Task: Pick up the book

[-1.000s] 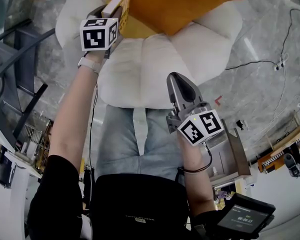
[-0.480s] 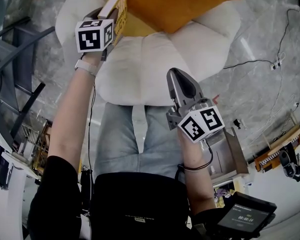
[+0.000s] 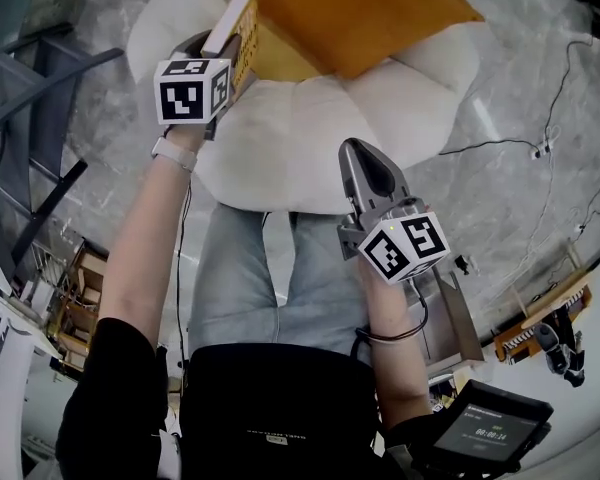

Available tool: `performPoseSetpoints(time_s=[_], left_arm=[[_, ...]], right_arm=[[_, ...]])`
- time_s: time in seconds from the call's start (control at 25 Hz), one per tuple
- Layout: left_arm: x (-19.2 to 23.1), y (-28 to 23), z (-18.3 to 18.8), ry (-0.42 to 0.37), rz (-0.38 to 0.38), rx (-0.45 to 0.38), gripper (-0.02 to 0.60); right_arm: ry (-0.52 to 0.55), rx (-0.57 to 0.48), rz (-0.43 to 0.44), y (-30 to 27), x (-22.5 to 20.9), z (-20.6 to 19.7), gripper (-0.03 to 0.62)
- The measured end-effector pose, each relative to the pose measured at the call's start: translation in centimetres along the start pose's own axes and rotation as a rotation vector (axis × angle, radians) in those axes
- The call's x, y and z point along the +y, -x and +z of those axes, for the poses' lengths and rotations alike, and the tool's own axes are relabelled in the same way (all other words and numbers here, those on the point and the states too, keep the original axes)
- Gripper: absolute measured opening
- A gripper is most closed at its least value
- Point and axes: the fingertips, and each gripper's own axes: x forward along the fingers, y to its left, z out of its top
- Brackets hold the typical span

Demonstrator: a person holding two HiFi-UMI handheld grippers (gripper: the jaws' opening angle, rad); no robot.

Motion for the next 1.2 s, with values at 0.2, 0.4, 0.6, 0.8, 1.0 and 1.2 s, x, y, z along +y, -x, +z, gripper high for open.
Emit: performPoseSetpoints(time_s=[0.2,0.4,0.6,0.8,1.0,1.2], left_arm=[[1.0,4.1,0.6,0.012,-0.014,-0.040,0.155],[1.6,8.2,0.9,0.020,-0.010,-0.075,0.155],[1.2,11.9,0.1,0.032,0.004,-0.084,0.155],[-0.8,15.5,1.0,0.041,-0.029,-0.122,0.155],[-2.3,19.8,2.1,0.021,-0.054,-0.134,0.155],[-3.8,23.4,4.1,0.009,-0.078,-0.164,0.155]], right_arm=[[0.061,0.013,0.020,-0.3,2.7,0.7,0.028],[0.112,0.036,0.049,0.4,5.4,1.0,0.028],[0.148,0.049,0.063,1.4,7.1,0.7,0.028],[0.191,0.025,0.050,3.0,8.2,2.7,0.028],[0.211,-0.019,0.045,4.8,11.2,4.8,0.028],[0.221,-0.052,0.038,6.6,13.7,6.4,0.028]])
